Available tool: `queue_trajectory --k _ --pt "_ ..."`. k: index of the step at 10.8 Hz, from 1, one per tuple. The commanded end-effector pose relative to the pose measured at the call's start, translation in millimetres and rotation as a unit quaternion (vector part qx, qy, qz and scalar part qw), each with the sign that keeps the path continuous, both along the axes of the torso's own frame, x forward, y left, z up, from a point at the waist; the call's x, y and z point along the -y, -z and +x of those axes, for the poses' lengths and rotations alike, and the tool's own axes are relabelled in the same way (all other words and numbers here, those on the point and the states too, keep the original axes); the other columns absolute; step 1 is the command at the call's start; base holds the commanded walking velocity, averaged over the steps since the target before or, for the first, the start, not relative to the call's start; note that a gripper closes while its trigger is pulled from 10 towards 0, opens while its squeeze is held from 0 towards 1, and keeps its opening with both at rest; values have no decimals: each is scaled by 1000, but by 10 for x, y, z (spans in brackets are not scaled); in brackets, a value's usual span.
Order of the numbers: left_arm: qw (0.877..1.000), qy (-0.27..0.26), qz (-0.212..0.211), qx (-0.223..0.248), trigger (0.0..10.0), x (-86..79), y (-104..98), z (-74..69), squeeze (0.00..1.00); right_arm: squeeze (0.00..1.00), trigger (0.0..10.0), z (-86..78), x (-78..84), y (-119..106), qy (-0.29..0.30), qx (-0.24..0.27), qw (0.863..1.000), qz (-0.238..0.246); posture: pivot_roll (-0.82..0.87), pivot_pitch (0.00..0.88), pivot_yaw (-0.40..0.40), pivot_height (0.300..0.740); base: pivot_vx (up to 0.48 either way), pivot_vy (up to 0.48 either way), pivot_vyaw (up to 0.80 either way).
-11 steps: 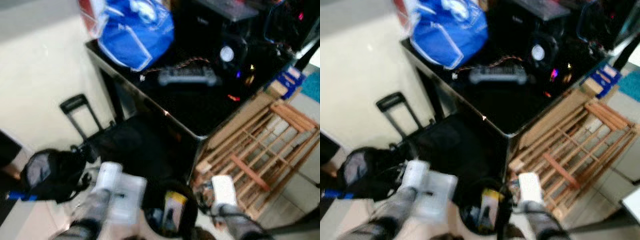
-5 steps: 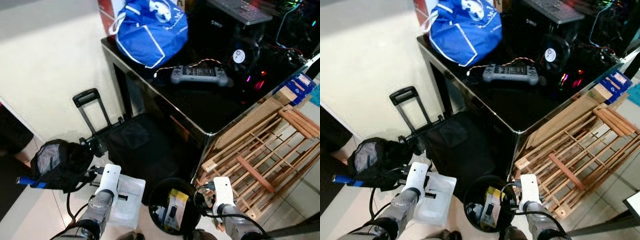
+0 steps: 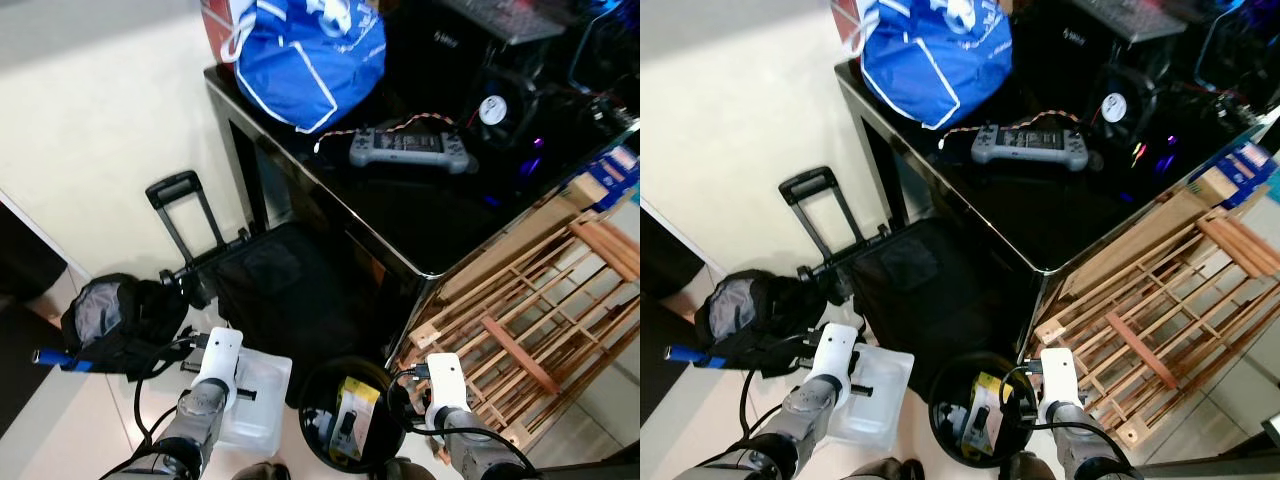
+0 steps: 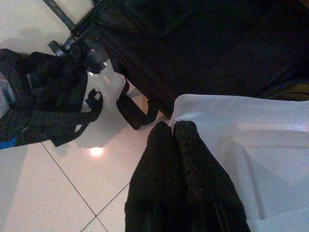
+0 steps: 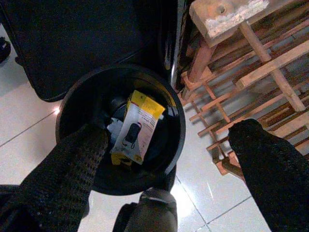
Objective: Picking trash to rubbish bin
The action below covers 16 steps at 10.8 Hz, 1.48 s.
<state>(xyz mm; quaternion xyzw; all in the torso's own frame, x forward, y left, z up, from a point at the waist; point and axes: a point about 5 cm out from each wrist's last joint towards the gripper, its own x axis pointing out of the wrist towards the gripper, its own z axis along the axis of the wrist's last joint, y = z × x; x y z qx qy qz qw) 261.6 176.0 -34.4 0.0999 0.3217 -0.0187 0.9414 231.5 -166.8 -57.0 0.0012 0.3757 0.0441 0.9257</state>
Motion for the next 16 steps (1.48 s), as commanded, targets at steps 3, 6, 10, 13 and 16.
queue_trajectory --k 3,6,10,13,16 --pt "1000 -1 0 -13 10000 -23 39 -48 0 0 10000 -44 -12 32 -2 -11 1000 0 -12 118 55 740 0 0 0" --pt "1000 26 3 -16 10000 50 14 0 0 0 10000 11 -36 -9 -17 1 1000 17 -35 151 44 740 0 0 0" --pt "995 93 -27 22 10000 455 -185 249 0 0 10000 68 -85 -91 -82 35 994 61 -97 249 -8 740 0 0 0" --pt "983 169 -68 17 10000 797 -173 187 0 0 10000 28 -115 -97 -122 43 989 74 -142 312 -28 740 0 0 0" --pt "975 211 -73 5 10000 1004 -118 76 0 0 10000 -29 -82 -102 -135 53 985 91 -182 350 -47 740 0 0 0"
